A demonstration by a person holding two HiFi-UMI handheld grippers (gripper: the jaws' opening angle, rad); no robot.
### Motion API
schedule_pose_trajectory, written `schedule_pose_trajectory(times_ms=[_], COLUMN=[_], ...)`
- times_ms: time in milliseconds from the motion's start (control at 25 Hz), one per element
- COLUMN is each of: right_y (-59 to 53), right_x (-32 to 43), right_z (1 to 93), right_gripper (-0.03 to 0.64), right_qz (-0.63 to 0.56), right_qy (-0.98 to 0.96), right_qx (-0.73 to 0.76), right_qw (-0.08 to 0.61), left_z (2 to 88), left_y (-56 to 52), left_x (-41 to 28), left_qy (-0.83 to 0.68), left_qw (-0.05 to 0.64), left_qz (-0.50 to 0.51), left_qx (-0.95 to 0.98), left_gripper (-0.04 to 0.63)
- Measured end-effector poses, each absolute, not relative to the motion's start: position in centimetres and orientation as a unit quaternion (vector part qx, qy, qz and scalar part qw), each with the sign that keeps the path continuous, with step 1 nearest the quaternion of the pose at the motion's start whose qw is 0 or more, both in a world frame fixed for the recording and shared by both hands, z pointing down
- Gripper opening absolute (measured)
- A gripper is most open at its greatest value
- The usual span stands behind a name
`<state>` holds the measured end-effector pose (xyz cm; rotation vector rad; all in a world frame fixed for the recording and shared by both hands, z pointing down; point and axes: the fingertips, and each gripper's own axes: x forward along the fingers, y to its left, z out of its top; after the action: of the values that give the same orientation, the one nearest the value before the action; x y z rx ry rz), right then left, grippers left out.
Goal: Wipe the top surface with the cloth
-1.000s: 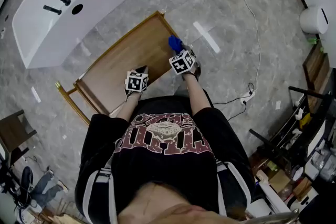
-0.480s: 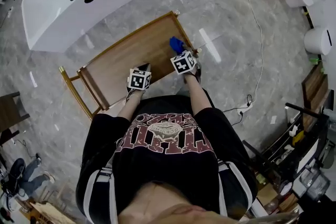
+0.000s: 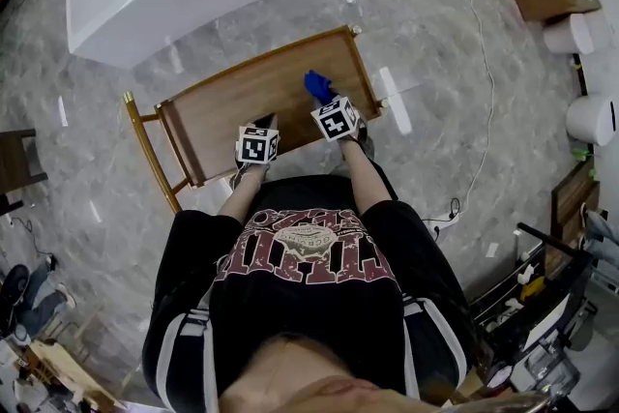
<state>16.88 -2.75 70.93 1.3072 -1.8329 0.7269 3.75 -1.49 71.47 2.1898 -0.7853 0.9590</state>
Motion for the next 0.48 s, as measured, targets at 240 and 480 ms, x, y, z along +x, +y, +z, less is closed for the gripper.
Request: schedule_pose_trajectory(times_ms=[240,480], right_y=[-4.4,-6.3], right_x=[12.9,9.2], right_z=[69.8,68.0], right_gripper=[0.086,0.086], right_qz=[0.277,0.265], right_qy=[-0.749,-0.78], right_qx=[0.487,0.473], right_qw=[0.354,0.311], left_z=[70.4,69.0], left_y=[-2.3,-3.4], left_x=[1.2,-0.7], left_qy=[-0.34,-0.377], left_qw=[0.309,0.32], left_qz=[0.338,0.302], left_qx=[0.821,0.815], left_gripper=[0.046,0.046])
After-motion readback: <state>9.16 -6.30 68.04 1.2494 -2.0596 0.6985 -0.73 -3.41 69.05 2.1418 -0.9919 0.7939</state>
